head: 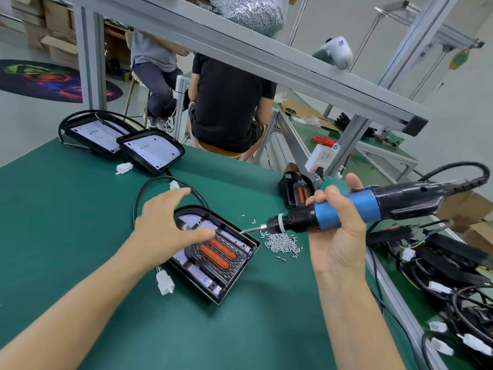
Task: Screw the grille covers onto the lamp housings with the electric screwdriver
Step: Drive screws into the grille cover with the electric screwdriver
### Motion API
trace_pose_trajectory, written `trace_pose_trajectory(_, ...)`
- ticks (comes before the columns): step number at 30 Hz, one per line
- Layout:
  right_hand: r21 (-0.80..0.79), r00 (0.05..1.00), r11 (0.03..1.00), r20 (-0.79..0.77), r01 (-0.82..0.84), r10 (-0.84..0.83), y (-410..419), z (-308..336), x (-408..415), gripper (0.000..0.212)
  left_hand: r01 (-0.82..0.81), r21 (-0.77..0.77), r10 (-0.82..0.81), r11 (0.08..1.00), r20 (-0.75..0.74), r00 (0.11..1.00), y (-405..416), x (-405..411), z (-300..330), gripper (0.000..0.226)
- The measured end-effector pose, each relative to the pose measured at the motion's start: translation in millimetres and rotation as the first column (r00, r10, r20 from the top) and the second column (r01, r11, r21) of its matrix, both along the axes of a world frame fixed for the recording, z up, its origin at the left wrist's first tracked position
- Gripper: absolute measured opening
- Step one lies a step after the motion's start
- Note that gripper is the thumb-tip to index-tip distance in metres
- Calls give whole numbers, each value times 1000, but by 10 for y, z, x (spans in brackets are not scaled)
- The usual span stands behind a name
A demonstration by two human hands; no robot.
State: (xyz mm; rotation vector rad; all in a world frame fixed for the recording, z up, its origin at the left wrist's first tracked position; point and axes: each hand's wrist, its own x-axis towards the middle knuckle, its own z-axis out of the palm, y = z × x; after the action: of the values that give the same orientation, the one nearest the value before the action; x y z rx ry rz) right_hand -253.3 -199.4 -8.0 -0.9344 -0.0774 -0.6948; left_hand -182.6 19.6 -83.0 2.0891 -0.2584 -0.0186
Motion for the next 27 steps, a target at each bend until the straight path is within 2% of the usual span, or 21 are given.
trace_pose_trajectory(3,-63,999,997,-33,41,-43,-40,-60,-10,45,-1,321,6,947,-13,1000,-22,38,-108,115)
trace_pose_trajectory(6,-102,998,994,-46,45,-50,-47,-99,0,44,2,416,21,909,-52,998,-45,65,-202,117)
trace_pose_trajectory(15,-221,994,972,-68,74,-91,-36,-150,71,45,54,307,-18,950,-120,993,-67,81,-177,118)
trace_pose_trajectory(27,-221,992,973,-94,65,-87,-47,-194,113,46,25,303,-3,953,-73,997,-154,67,-167,118)
